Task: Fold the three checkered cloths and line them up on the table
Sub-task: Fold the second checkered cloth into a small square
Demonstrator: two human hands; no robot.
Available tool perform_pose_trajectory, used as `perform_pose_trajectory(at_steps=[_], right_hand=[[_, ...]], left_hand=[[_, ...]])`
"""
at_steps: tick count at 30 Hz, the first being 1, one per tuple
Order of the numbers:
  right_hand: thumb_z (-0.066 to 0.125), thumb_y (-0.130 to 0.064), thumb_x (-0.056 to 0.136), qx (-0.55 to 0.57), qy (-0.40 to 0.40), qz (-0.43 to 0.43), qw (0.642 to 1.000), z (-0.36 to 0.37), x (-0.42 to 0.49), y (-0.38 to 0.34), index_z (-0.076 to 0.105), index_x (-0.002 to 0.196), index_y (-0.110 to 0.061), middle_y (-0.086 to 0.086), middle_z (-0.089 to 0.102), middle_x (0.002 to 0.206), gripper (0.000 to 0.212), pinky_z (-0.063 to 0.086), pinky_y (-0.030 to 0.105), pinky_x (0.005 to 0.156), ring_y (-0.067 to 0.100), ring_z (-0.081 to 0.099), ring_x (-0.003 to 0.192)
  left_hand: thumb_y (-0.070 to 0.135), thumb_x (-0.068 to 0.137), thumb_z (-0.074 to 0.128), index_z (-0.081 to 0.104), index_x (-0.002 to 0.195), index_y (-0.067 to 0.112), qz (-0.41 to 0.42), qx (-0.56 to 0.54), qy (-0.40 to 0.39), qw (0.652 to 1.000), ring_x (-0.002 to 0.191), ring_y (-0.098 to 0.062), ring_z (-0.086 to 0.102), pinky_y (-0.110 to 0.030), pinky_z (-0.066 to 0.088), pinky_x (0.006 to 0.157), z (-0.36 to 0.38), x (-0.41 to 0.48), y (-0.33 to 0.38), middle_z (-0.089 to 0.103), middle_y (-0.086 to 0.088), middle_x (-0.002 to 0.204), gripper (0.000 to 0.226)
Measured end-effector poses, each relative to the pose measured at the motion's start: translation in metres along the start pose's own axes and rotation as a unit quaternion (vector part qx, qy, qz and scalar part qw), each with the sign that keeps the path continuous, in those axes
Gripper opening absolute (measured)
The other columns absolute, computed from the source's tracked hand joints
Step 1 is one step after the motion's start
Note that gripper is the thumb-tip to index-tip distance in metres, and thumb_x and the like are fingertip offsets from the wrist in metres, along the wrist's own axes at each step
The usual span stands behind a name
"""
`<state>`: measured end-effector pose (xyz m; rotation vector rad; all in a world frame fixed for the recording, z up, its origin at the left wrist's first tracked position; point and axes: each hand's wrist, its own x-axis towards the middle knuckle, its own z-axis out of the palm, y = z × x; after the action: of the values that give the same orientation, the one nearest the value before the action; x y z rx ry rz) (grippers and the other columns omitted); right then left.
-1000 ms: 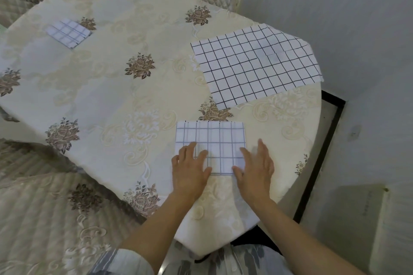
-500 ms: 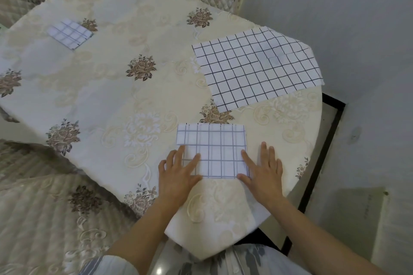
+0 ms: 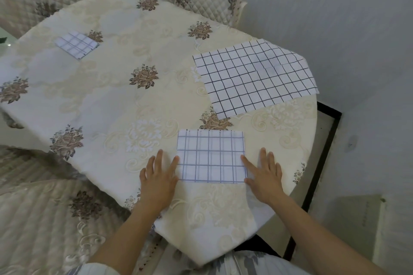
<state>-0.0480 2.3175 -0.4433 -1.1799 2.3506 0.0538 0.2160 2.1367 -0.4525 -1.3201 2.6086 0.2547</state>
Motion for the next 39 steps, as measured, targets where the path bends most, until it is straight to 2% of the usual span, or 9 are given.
perform_pose_trajectory(at_steps=[4, 9, 12, 16, 24, 28, 31, 35, 39], right_hand=[[0.046, -0.037, 0.099, 0.014, 0.016, 0.003, 1.000, -0.002, -0.003, -0.002, 0.008, 0.150, -0.046, 0.013, -0.025, 0.157, 0.065, -0.003, 0.051, 0.118, 0.034, -0.025, 0.144], [0.049, -0.044, 0.097, 0.006, 0.021, 0.006, 1.000, -0.002, -0.002, 0.001, 0.009, 0.149, -0.049, 0.014, -0.024, 0.158, 0.065, 0.000, 0.052, 0.117, 0.035, -0.024, 0.144], [0.049, -0.045, 0.096, 0.003, 0.020, 0.009, 1.000, 0.000, 0.000, 0.002, 0.009, 0.148, -0.050, 0.014, -0.023, 0.158, 0.066, 0.000, 0.053, 0.117, 0.036, -0.023, 0.144], [0.049, -0.046, 0.096, 0.003, 0.016, 0.008, 1.000, 0.000, 0.002, 0.003, 0.007, 0.148, -0.051, 0.014, -0.024, 0.158, 0.067, 0.000, 0.054, 0.117, 0.036, -0.024, 0.144], [0.052, -0.048, 0.094, 0.025, 0.019, -0.005, 0.999, 0.000, 0.003, 0.009, 0.007, 0.147, -0.052, 0.012, -0.025, 0.157, 0.070, -0.003, 0.053, 0.117, 0.035, -0.026, 0.143], [0.051, -0.048, 0.094, 0.030, 0.023, -0.011, 0.999, 0.003, 0.004, 0.012, 0.006, 0.147, -0.052, 0.011, -0.026, 0.157, 0.070, -0.003, 0.053, 0.116, 0.035, -0.026, 0.143], [0.052, -0.048, 0.094, 0.035, 0.028, -0.014, 0.999, 0.003, 0.004, 0.012, 0.007, 0.147, -0.051, 0.012, -0.025, 0.157, 0.069, -0.003, 0.053, 0.116, 0.036, -0.026, 0.143], [0.052, -0.046, 0.093, 0.041, 0.035, -0.017, 0.998, 0.001, 0.003, 0.011, 0.014, 0.147, -0.049, 0.013, -0.020, 0.159, 0.065, -0.001, 0.052, 0.116, 0.036, -0.022, 0.144], [0.048, -0.033, 0.097, 0.088, 0.063, -0.045, 0.993, -0.002, 0.003, 0.010, 0.028, 0.147, -0.040, 0.013, -0.008, 0.161, 0.055, 0.006, 0.051, 0.116, 0.033, -0.015, 0.146]], left_hand=[[0.034, 0.072, 0.076, 0.047, 0.139, 0.026, 0.065, -0.016, 0.024, 0.998, 0.141, -0.036, 0.026, -0.057, 0.037, 0.104, -0.008, -0.005, 0.034, 0.024, -0.014, 0.158, 0.073], [0.036, 0.061, 0.076, 0.051, 0.134, 0.017, 0.141, -0.011, 0.001, 0.990, 0.144, -0.034, 0.025, -0.053, 0.033, 0.110, -0.016, 0.004, 0.085, 0.025, -0.012, 0.159, 0.079], [0.022, 0.073, 0.066, 0.033, 0.146, 0.010, 0.192, 0.035, -0.014, 0.981, 0.150, -0.031, 0.004, -0.052, 0.013, 0.118, -0.021, 0.012, 0.110, 0.001, -0.010, 0.164, 0.080], [0.015, 0.079, 0.066, 0.007, 0.152, 0.002, 0.176, 0.102, -0.058, 0.977, 0.149, -0.033, -0.014, -0.055, 0.000, 0.118, -0.027, 0.021, 0.132, -0.023, -0.012, 0.160, 0.095], [0.013, 0.083, 0.067, -0.008, 0.153, 0.002, 0.173, 0.162, -0.101, 0.966, 0.147, -0.036, -0.020, -0.057, -0.002, 0.119, -0.033, 0.029, 0.156, -0.027, -0.015, 0.158, 0.103], [0.010, 0.082, 0.068, 0.001, 0.153, 0.007, 0.186, 0.147, -0.085, 0.968, 0.148, -0.034, -0.017, -0.056, -0.001, 0.119, -0.031, 0.029, 0.157, -0.019, -0.014, 0.161, 0.098], [0.011, 0.081, 0.068, 0.028, 0.143, 0.008, 0.201, 0.111, -0.041, 0.972, 0.150, -0.033, -0.002, -0.054, 0.008, 0.119, -0.028, 0.026, 0.155, 0.000, -0.013, 0.163, 0.073], [0.011, 0.058, 0.082, 0.067, 0.097, 0.011, 0.196, 0.079, 0.008, 0.977, 0.135, -0.036, 0.042, -0.054, 0.039, 0.103, -0.024, 0.017, 0.148, 0.050, -0.014, 0.142, 0.042], [0.002, 0.048, 0.082, 0.068, 0.071, 0.013, 0.164, 0.031, 0.069, 0.983, 0.123, -0.036, 0.053, -0.052, 0.043, 0.096, -0.019, 0.008, 0.133, 0.061, -0.013, 0.128, 0.029]])
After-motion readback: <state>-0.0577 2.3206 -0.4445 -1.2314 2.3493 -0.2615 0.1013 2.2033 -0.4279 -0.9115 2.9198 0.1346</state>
